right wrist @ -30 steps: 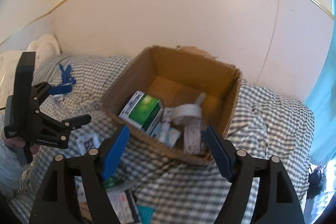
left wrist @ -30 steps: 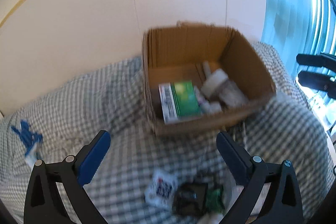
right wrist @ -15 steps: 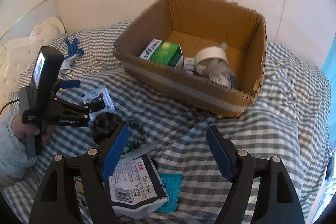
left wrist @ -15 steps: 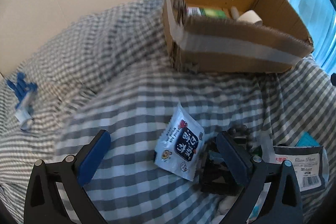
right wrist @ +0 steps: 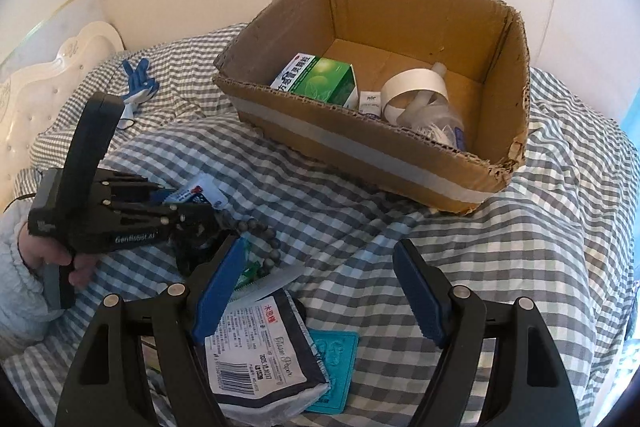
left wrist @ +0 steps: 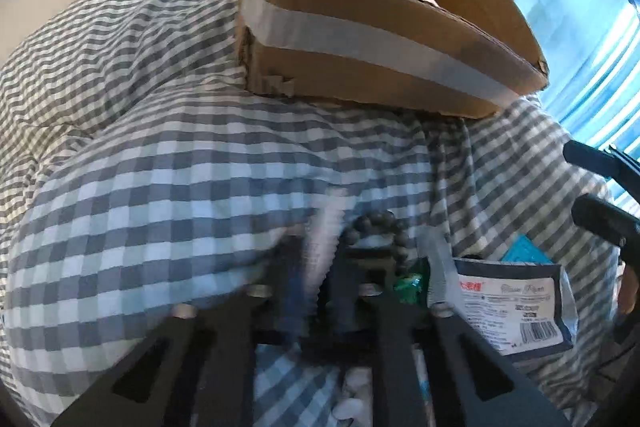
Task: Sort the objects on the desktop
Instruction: 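Grasp the white serrated item with the left gripper while the right grasps the black plastic piece, then carry both held items into the cardboard box and open both grippers, then withdraw both open grippers from the box back to the pile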
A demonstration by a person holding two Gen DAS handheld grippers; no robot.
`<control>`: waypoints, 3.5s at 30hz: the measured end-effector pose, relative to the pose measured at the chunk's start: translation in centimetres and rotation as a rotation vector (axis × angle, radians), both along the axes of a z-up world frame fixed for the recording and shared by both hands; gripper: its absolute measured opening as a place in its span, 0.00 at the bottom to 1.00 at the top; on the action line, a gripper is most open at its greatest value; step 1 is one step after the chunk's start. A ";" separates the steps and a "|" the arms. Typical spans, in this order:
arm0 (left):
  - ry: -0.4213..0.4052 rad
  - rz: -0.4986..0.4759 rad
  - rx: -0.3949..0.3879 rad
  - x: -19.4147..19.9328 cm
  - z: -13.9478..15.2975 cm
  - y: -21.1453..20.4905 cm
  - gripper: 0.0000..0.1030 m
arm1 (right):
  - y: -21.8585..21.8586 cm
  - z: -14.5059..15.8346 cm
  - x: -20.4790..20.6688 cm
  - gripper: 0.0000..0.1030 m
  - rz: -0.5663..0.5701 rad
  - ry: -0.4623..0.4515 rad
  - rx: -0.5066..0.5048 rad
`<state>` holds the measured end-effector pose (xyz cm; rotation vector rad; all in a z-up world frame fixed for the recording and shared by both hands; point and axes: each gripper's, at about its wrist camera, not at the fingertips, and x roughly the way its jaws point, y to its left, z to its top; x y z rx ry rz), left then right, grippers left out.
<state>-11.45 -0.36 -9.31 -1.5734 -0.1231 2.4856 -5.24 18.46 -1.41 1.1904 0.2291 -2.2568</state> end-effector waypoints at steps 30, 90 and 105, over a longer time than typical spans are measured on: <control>0.195 0.151 -0.095 1.1 5.5 -4.8 0.04 | -14.8 -9.6 -1.6 0.78 0.226 -0.358 0.072; 0.380 -0.081 -0.118 -20.4 9.0 7.3 0.56 | -0.2 4.1 -23.3 0.72 -0.164 0.171 -0.030; 0.418 -0.026 -0.057 -13.2 13.1 5.2 0.82 | 1.8 8.5 -17.5 0.77 -0.218 0.209 -0.090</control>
